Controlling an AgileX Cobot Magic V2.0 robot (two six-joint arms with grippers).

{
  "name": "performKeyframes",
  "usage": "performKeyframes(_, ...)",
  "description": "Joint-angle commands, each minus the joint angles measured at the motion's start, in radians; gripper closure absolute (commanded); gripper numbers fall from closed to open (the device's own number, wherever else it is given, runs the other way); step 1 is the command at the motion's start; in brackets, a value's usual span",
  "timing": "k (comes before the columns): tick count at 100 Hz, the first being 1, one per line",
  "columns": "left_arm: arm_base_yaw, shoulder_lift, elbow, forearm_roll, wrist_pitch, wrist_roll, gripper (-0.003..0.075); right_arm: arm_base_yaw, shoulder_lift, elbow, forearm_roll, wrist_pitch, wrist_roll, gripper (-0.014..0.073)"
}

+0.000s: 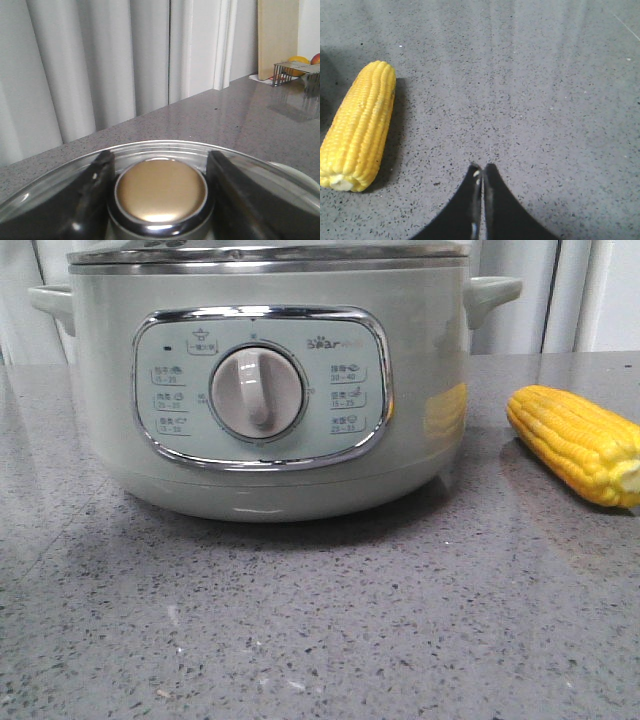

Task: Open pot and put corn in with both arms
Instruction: 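Lift the glass lid off the cooker with the left gripper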

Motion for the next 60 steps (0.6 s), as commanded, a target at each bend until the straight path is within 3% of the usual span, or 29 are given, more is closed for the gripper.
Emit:
performKeyframes(1, -0.004, -0.027, -0.051, -0.002, -0.132, 0.009, 0.0741, -0.008, 0.013, -0.023, 0.002, -0.075, 0.0, 0.0657)
performKeyframes(26, -0.004, -0.071, -0.111, 0.0, -0.112, 0.009, 0.0741, 0.025, 0.013, -0.03, 0.001, -0.053, 0.0, 0.0657)
performKeyframes(44, -0.004, -0.15, -0.118, 0.0, -0.108, 0.065, 0.0741, 0.077, 0.042, -0.102, 0.009, 0.061, 0.0, 0.0652)
performKeyframes(51, -0.004, -0.189, -0.118, 0.0, -0.091, 0.078, 0.0741, 0.091, 0.07, -0.136, 0.039, 0.099, 0.0, 0.0606)
performKeyframes(60, -0.004, -0.247, -0.118, 0.0, -0.049, 0.085, 0.0741, 0.118, 0.125, -0.194, 0.081, 0.151, 0.0, 0.0471)
